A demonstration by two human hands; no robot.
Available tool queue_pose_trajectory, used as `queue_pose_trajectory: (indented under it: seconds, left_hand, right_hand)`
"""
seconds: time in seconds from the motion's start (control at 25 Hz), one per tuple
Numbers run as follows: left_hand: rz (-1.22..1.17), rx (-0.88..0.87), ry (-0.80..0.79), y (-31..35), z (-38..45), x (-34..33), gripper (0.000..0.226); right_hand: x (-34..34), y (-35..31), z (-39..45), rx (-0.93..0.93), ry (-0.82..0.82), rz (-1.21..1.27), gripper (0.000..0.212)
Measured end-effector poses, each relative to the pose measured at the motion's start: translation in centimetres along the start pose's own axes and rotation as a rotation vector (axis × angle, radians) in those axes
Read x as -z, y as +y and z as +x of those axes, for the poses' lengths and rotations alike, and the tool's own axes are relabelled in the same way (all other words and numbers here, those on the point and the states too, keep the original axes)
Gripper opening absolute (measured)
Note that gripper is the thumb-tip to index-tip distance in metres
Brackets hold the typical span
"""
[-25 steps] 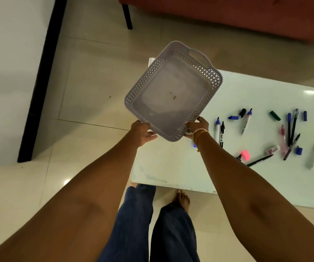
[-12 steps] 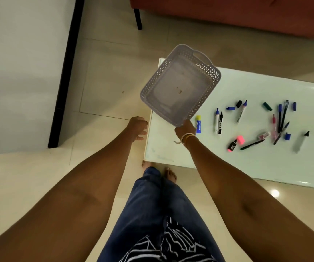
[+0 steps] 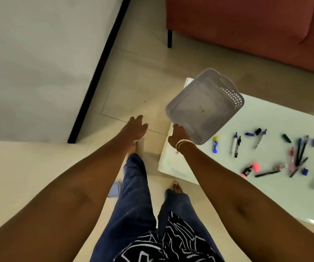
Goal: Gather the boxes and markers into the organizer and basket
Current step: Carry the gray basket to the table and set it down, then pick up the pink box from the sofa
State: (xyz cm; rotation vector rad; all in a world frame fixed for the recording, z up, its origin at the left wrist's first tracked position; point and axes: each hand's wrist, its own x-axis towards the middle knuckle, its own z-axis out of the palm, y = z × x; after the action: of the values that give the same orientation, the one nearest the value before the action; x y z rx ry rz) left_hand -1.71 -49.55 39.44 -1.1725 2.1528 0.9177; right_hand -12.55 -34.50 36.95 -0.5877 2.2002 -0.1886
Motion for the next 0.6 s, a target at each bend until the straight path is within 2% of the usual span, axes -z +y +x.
queue_pose_trajectory:
  seconds: [0.16, 0.32, 0.6]
  left_hand:
    - [0.013, -0.006, 0.047, -2.1, 4.5, 6.8, 0.055]
    - [0.026, 0.007, -0.008, -3.8, 8.5, 13.2, 0.057]
    - [0.079, -0.075, -0.025, -0.3, 17.1, 22.0, 0.057]
  right_hand:
    - [0.4, -5.8, 4.3, -0.066, 0.02, 0.085, 0.049]
    - [1.7, -12.4, 7.7, -0.13, -0.013, 0.146, 0.05]
    - [7.4, -18.7, 15.5, -0.12, 0.038, 0.261, 0.049]
